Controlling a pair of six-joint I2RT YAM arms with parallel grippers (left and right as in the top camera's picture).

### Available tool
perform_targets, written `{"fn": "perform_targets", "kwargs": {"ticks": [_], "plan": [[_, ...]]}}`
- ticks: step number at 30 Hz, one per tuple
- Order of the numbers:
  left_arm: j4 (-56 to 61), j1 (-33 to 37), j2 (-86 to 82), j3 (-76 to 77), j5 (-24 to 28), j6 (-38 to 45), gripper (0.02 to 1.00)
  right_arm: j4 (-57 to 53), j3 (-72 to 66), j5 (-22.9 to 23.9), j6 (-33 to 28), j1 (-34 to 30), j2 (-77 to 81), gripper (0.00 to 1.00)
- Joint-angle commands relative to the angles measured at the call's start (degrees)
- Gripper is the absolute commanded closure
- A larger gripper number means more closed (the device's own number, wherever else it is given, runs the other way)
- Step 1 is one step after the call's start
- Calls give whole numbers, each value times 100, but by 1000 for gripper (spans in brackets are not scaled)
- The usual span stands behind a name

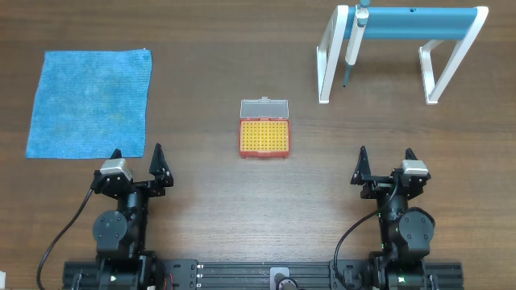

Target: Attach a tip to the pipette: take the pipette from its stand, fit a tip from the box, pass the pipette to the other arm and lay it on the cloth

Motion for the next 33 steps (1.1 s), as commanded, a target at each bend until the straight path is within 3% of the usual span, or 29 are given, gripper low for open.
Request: {"fn": "perform_targets", "kwargs": {"ticks": [1, 22, 27, 29, 33], "plan": [[-42, 17, -42, -9, 7, 94, 104, 2, -42, -9, -61, 17, -61, 25], [-42, 17, -42, -9, 4, 94, 104, 208, 24, -9, -11, 20, 479, 25], [-42, 17, -42, -9, 7, 94, 104, 2013, 820, -13, -13, 24, 3053, 25], [-42, 17, -42, -9, 7, 94, 102, 3799, 1276, -13, -15, 85, 4990, 25], [-42, 17, -44, -9, 7, 94, 102, 5814, 1757, -11, -17, 256, 7117, 25]]}}
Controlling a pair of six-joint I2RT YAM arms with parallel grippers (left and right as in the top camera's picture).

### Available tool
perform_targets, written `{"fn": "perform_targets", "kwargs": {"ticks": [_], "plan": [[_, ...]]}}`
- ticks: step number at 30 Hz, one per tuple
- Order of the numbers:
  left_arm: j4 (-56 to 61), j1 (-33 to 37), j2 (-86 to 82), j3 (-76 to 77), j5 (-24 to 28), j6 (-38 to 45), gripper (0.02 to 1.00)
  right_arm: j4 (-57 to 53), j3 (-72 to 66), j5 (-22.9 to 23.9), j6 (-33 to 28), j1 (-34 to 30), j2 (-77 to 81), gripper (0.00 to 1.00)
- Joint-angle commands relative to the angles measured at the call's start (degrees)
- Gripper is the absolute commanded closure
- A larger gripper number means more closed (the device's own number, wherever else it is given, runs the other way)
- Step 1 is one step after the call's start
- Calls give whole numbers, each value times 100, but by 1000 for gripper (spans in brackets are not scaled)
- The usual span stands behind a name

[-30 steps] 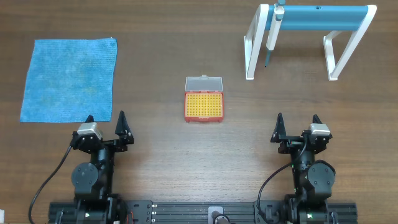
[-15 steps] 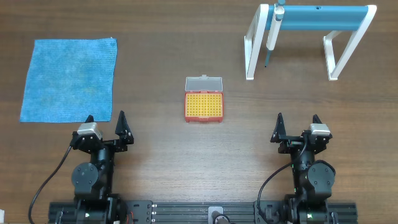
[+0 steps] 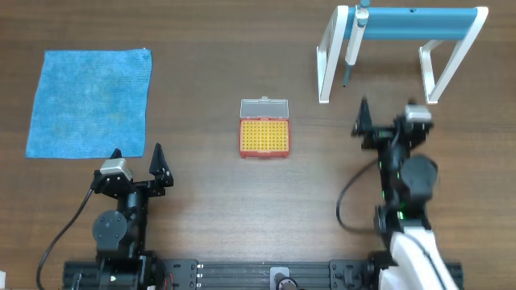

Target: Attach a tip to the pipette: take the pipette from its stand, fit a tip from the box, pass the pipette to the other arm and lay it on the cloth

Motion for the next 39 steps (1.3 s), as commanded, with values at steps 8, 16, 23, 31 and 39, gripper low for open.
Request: {"fn": "perform_targets", "kwargs": {"ticks": [8, 16, 23, 31, 39], "plan": [[-22, 17, -39, -13, -2, 92, 102, 1263, 1786, -7, -48, 372, 3366, 27], [-22, 17, -39, -13, -2, 92, 102, 444, 2612, 13, -470, 367, 3720, 25], [-22, 17, -39, -13, -2, 92, 102, 446, 2741, 15, -472, 361, 3939, 25], [-22, 17, -42, -13, -4, 92, 104, 466, 2741, 15, -472, 273, 3823, 25], [-22, 17, -39, -13, -2, 92, 104, 422, 2741, 9, -470, 210, 3777, 23]]}}
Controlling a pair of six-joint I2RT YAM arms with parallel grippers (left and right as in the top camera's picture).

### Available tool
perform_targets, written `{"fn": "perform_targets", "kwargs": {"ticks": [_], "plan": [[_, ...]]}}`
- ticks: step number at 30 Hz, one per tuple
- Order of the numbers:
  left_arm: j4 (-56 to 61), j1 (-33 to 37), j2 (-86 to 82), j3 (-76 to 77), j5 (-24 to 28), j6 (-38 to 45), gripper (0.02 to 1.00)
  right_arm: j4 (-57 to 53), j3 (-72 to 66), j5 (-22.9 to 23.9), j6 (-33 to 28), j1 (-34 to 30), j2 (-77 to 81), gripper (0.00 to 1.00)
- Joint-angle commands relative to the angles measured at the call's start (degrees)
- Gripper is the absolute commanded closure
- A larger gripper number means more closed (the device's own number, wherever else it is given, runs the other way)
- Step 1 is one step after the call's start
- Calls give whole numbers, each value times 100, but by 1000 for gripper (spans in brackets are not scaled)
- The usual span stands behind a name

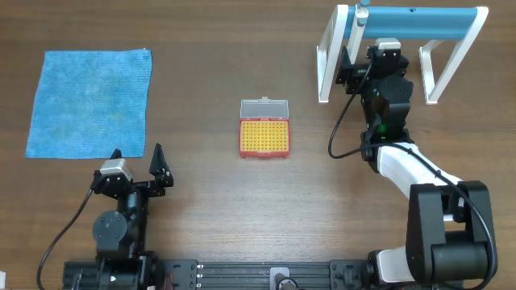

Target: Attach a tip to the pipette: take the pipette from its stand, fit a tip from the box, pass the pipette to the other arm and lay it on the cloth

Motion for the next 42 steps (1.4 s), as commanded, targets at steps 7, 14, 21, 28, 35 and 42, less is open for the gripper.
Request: {"fn": "perform_targets", "kwargs": {"ticks": [7, 14, 21, 28, 35, 42], "plan": [[-28, 17, -26, -13, -2, 92, 102, 61, 227, 11, -85, -13, 114, 23], [-28, 17, -26, -13, -2, 92, 104, 175, 326, 11, -85, -13, 328, 23], [-28, 17, -28, -13, -2, 92, 104, 262, 385, 13, -83, -13, 452, 5], [-28, 17, -28, -13, -2, 92, 104, 297, 385, 9, -83, -13, 450, 919], [-28, 17, -28, -13, -2, 92, 102, -153, 385, 11, -83, -13, -310, 921], [-28, 17, -26, -13, -4, 92, 104, -535, 278, 9, -83, 46, -798, 921]]}}
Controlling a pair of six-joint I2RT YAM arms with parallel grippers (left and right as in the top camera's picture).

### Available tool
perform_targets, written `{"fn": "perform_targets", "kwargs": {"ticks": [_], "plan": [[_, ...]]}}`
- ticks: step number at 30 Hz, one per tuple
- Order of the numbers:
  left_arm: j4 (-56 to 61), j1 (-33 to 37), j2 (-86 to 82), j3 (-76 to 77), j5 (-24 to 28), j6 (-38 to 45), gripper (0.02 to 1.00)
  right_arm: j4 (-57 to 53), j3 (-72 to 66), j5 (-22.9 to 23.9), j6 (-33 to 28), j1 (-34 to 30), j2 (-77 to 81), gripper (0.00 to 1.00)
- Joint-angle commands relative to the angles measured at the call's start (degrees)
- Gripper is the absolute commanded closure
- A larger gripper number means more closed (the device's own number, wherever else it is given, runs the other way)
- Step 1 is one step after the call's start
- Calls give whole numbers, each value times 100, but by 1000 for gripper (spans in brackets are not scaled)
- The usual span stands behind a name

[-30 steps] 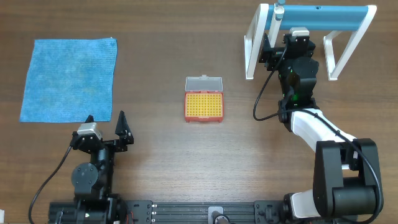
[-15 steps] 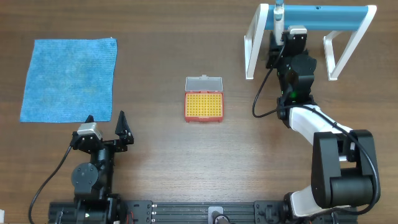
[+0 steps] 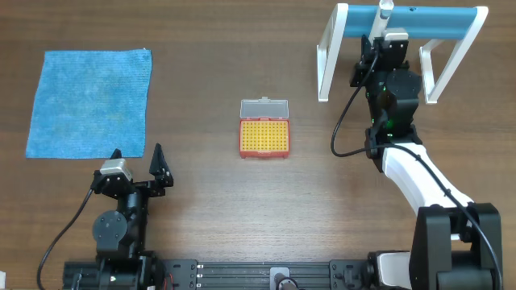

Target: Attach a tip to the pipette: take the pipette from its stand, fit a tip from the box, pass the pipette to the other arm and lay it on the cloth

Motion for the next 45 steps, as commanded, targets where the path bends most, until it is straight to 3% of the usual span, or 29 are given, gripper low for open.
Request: {"fn": "perform_targets", "kwargs": {"ticks": [1, 6, 8, 10, 15, 24, 27, 45], "plan": [[-28, 17, -26, -13, -2, 94, 104, 107, -120, 4, 2, 149, -264, 919], [-28, 17, -28, -13, -4, 94, 99, 2909, -1379, -553, 37, 1182, -350, 921], [-28, 17, -26, -13, -2, 94, 104, 3731, -1810, -966, 577, 1635, -107, 919], [-28, 17, -28, -13, -2, 94, 99, 4376, -1856, -1084, 671, 2063, 269, 919], [-28, 17, -26, -13, -2, 94, 102, 4363, -1685, -1086, 1152, 2461, 966, 921], [-28, 17, -26, -13, -2, 94, 104, 4352, -1309, -1088, 1143, 2717, 1814, 921], [-28, 17, -26, -13, -2, 94, 102, 4356, -1351, -1410, 1141, 2747, 1812, 919], [-28, 17, -26, -13, -2, 94, 102, 4129, -1541, -1412, 575, 2623, 1786, 921]]}}
